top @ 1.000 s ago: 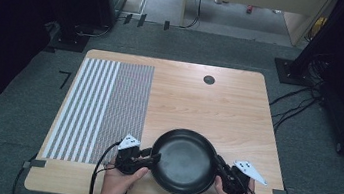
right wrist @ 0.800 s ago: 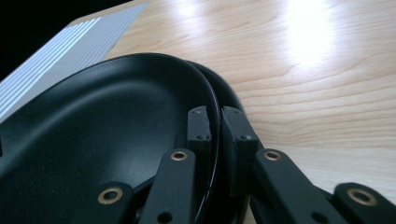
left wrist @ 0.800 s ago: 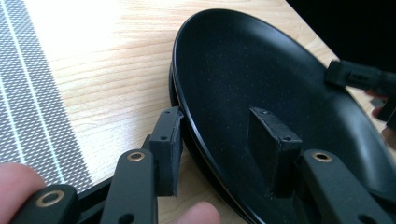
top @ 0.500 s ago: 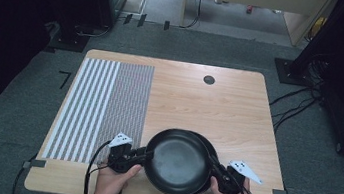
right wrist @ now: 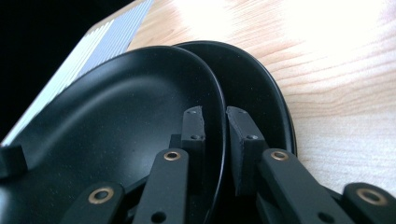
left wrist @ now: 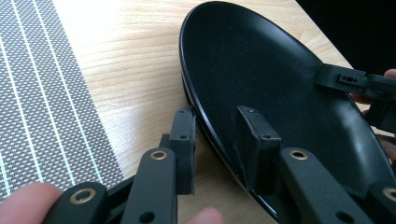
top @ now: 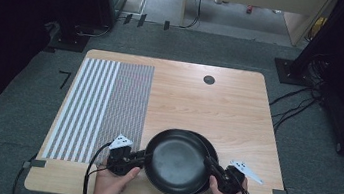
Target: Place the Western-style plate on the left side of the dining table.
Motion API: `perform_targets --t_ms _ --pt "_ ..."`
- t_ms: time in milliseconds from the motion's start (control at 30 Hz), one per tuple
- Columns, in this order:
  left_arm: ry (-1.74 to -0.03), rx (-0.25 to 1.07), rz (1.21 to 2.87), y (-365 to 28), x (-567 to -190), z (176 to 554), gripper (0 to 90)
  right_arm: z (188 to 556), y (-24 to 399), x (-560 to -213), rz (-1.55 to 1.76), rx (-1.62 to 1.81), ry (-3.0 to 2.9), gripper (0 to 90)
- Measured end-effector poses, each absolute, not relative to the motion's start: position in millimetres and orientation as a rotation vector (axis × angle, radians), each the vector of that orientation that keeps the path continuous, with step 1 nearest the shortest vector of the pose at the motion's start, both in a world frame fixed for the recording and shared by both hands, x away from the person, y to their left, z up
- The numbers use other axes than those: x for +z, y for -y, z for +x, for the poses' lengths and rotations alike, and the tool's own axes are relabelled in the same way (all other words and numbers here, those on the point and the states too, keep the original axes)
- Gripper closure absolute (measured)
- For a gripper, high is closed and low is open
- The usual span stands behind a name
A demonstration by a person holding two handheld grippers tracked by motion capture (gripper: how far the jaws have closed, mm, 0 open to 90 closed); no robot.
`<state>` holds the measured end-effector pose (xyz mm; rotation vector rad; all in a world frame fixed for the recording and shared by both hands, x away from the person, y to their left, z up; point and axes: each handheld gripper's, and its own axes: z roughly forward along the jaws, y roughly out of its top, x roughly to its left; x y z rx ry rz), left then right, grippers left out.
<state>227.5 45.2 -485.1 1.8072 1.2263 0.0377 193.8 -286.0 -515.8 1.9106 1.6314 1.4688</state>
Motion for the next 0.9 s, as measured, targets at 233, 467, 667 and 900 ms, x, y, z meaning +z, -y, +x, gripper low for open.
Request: perform_targets --t_ms 233,467,667,900 --pt "-1.246 0.011 1.760 -46.5 -488.0 226.3 70.1 189.7 286.0 -516.6 2.027 1.513 -1.519 82.1" --pt "-1.253 0.025 1.767 -45.9 -485.5 224.9 72.1 187.7 287.4 -514.7 2.094 1.583 -1.426 84.0" --pt "-1.268 -0.033 1.733 -49.2 -486.4 227.8 74.3 189.2 288.0 -512.7 2.151 1.611 -1.384 84.5" --pt "-1.287 -0.055 1.706 -52.9 -485.0 230.0 75.1 193.8 286.3 -508.6 2.144 1.626 -1.392 84.3"
